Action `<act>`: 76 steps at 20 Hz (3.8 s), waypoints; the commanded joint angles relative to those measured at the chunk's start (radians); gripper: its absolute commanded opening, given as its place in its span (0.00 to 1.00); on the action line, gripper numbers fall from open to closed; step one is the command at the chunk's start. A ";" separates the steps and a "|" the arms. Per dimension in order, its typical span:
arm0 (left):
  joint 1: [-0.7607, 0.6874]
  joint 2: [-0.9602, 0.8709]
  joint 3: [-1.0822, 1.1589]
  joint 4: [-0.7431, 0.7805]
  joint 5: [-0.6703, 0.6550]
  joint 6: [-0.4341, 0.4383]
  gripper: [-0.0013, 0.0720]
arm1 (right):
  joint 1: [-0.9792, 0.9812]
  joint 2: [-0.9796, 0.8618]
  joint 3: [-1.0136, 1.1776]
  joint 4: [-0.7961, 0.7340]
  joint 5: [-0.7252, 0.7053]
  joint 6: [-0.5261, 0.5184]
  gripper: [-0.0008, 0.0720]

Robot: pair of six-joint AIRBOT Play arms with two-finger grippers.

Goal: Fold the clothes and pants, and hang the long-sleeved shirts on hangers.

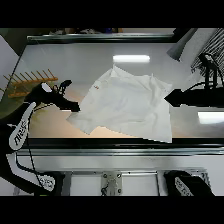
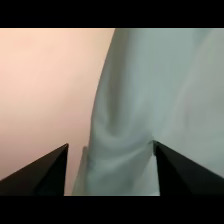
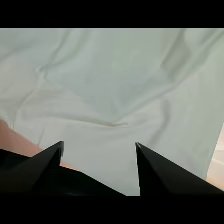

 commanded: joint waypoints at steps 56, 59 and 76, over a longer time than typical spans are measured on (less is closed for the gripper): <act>0.089 0.995 0.164 -0.129 -0.024 -0.565 0.03 | -0.180 -0.105 0.669 0.117 0.090 0.172 0.02; 0.014 0.784 0.102 -0.123 0.128 -0.495 0.03 | -0.090 -0.335 0.615 -0.046 0.061 0.161 0.02; -0.044 -0.045 0.710 -0.118 0.050 -0.469 0.03 | -0.038 -0.639 0.619 -0.115 -0.286 0.189 0.02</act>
